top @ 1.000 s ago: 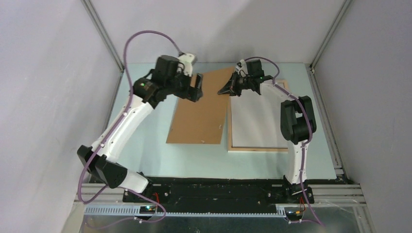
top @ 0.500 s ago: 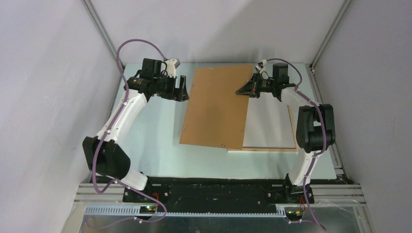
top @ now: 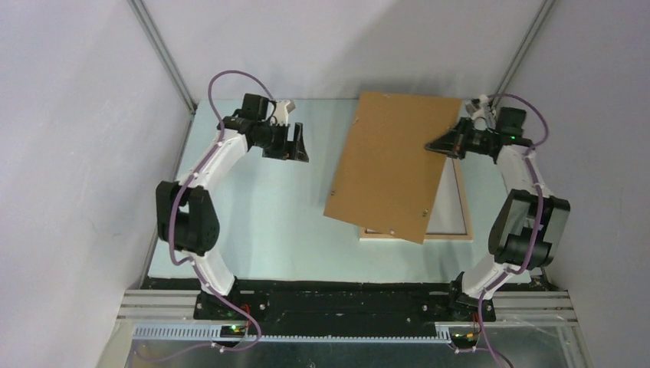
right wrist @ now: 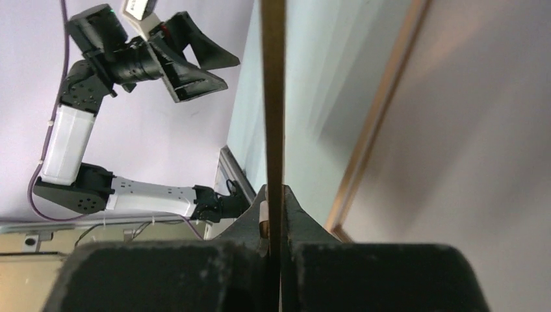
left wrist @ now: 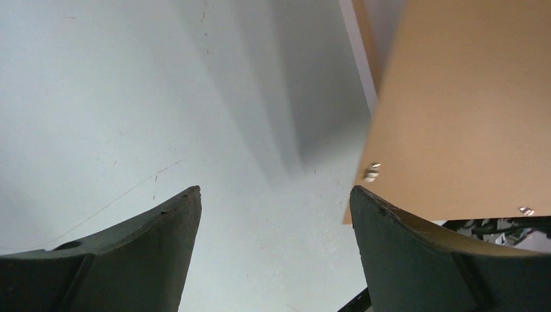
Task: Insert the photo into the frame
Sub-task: Move the photo frame to the center of the board.
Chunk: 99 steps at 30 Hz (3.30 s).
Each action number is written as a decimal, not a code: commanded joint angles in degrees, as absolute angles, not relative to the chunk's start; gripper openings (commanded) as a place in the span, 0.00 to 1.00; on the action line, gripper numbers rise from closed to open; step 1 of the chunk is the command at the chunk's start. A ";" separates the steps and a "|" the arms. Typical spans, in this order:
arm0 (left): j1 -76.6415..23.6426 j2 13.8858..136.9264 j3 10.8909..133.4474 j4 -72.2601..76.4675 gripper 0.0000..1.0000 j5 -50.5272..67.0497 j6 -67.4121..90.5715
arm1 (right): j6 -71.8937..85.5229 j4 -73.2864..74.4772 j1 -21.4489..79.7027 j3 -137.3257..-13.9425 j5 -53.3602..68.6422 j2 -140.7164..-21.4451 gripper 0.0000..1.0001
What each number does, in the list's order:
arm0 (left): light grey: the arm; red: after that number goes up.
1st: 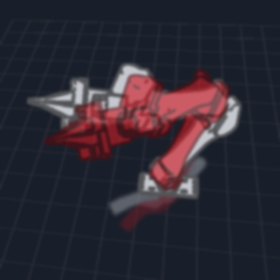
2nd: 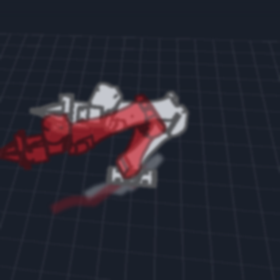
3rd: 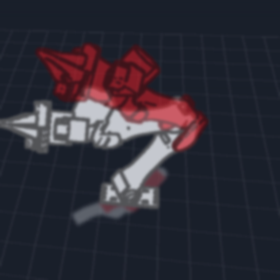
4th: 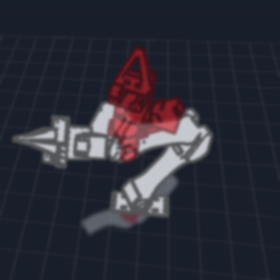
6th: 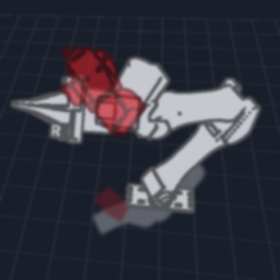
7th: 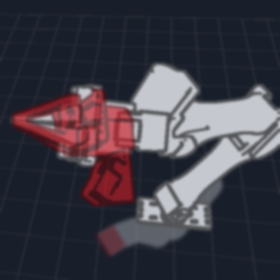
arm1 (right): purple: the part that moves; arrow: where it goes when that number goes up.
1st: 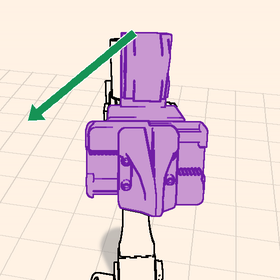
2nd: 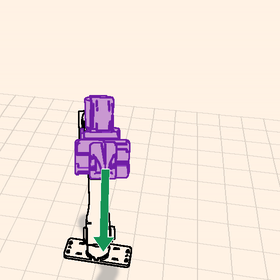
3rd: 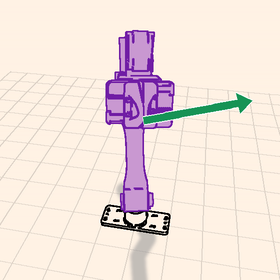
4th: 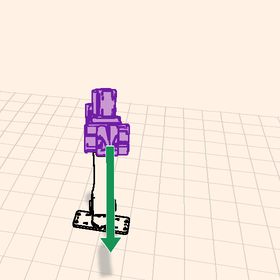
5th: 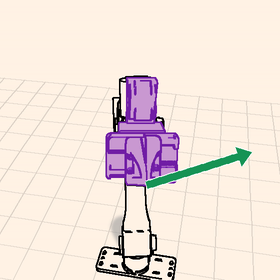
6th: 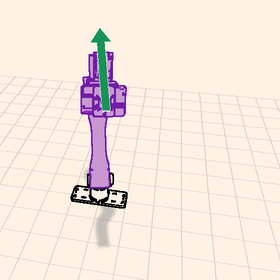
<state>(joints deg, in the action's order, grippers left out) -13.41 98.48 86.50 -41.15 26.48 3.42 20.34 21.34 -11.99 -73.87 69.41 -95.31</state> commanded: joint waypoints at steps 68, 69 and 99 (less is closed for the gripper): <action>-37.97 136.56 117.47 -39.32 0.27 6.33 25.51 | -51.96 92.01 -45.91 -69.41 77.15 -98.67 0.00; -37.97 136.36 117.18 -39.30 0.26 6.33 25.49 | -52.04 92.02 -45.89 -69.33 77.23 -98.98 0.00; -32.86 124.44 100.20 -34.89 0.00 2.88 25.06 | -43.79 83.58 -39.54 -69.31 76.16 -98.86 0.00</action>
